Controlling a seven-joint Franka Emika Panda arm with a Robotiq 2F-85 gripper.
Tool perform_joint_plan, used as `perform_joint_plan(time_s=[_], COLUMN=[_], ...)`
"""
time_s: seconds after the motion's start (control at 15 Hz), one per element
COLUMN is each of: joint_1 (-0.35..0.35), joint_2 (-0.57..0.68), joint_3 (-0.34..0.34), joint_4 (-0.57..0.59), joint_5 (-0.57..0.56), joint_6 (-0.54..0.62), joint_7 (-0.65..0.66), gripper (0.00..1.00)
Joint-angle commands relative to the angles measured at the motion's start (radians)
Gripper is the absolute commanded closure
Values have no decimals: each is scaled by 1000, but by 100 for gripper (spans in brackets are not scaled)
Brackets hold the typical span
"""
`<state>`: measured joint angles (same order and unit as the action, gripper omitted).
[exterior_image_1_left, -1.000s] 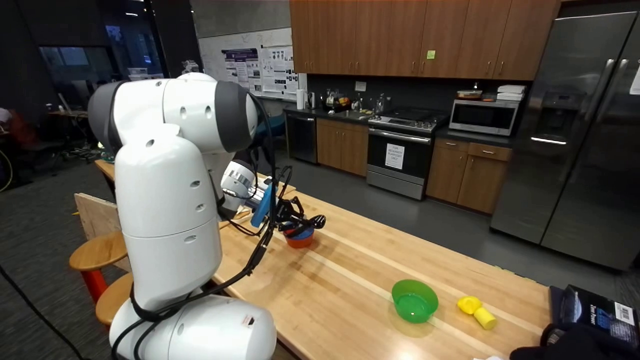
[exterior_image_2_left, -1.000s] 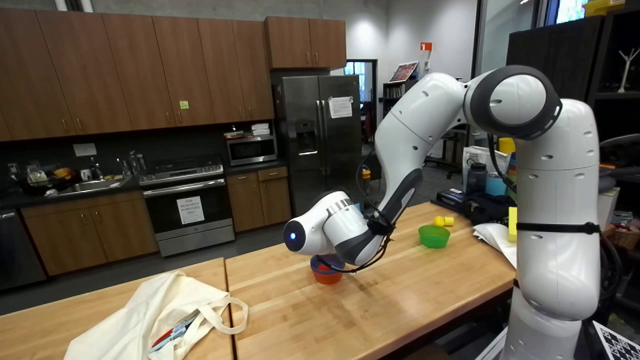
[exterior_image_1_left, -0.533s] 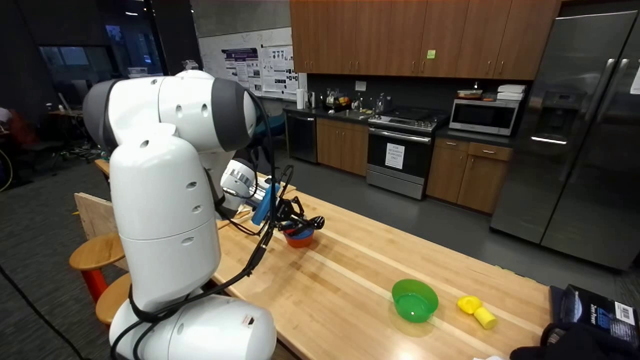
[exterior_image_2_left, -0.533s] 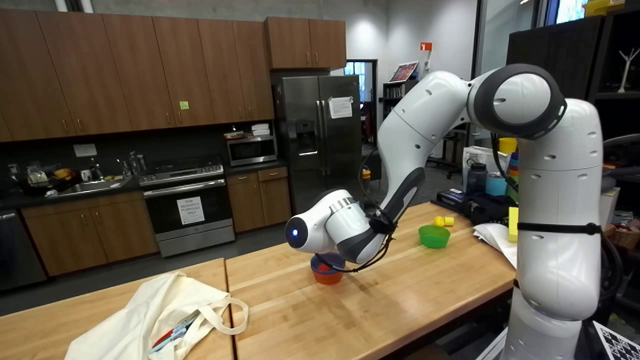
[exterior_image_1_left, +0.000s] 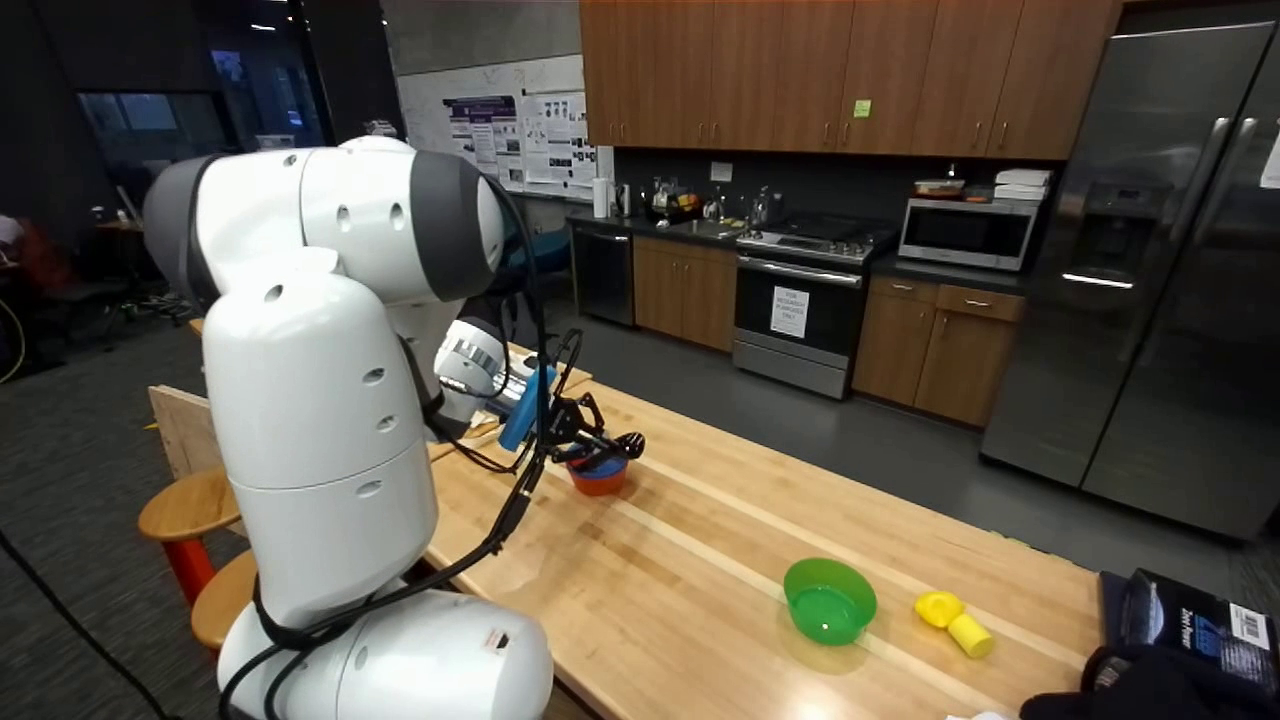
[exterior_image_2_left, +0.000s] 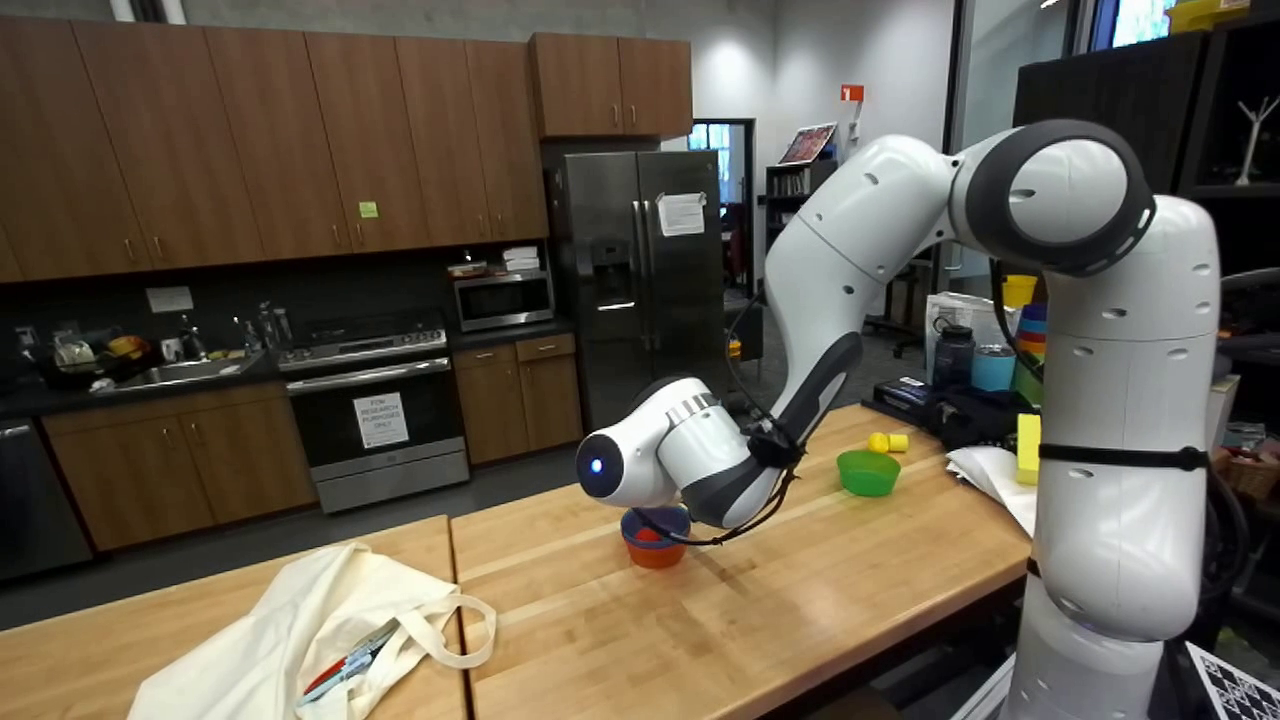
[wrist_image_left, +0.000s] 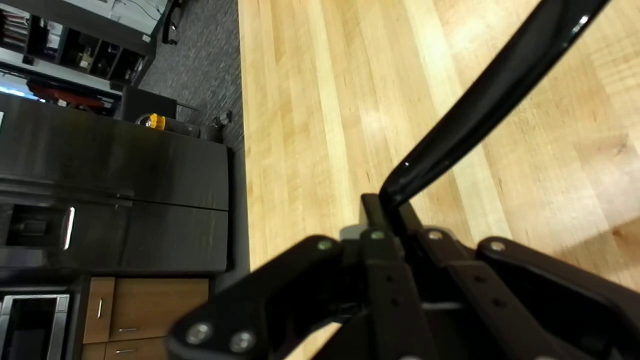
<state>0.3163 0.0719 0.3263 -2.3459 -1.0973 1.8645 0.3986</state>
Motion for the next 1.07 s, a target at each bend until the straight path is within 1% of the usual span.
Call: perform_joint_plan(time_s=[0.0, 0.8, 1.0], joint_1=[15, 62, 70], joint_2=[-45, -41, -40], joint_3=[9, 45, 51], joint_4=[-39, -72, -73], joint_5=[0, -9, 11], joint_6=[-3, -37, -48], joint_7=[-6, 20, 9], gripper=[98, 98, 98])
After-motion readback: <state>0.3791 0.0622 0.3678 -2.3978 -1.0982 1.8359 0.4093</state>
